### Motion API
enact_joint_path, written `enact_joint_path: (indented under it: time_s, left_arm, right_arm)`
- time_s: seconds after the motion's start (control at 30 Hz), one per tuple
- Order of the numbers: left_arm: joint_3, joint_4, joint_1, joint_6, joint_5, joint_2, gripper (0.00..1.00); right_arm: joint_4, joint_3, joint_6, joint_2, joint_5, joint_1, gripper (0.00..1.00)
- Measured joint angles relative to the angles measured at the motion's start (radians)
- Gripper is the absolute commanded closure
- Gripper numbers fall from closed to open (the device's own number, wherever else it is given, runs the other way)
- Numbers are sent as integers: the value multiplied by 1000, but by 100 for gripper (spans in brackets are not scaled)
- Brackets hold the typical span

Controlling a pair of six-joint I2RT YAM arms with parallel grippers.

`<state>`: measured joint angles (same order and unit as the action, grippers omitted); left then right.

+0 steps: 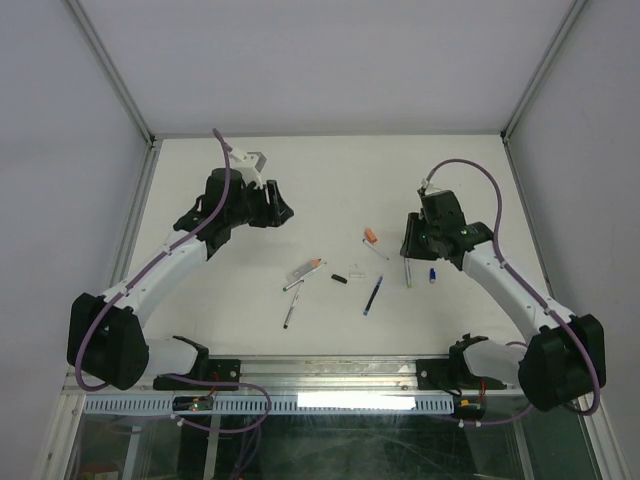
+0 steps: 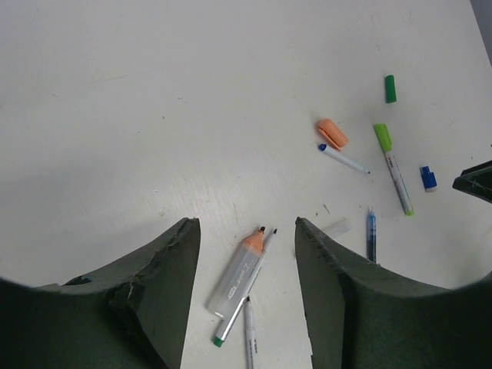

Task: Insert the pens into the pen caps
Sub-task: Place the pen at the center of the board.

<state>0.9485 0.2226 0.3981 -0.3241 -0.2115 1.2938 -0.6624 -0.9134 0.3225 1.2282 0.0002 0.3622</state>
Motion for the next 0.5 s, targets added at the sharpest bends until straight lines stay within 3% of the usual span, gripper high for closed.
enact_joint_path:
  time_s: [0.23,0.5]
  left_arm:
    - [23,89,29,42,2,30,48]
    - [46,215,217,96,70,92,53]
  right_arm:
    - [59,123,71,-147,-18,10,67]
    - [100,187,103,-227,-51,14,67]
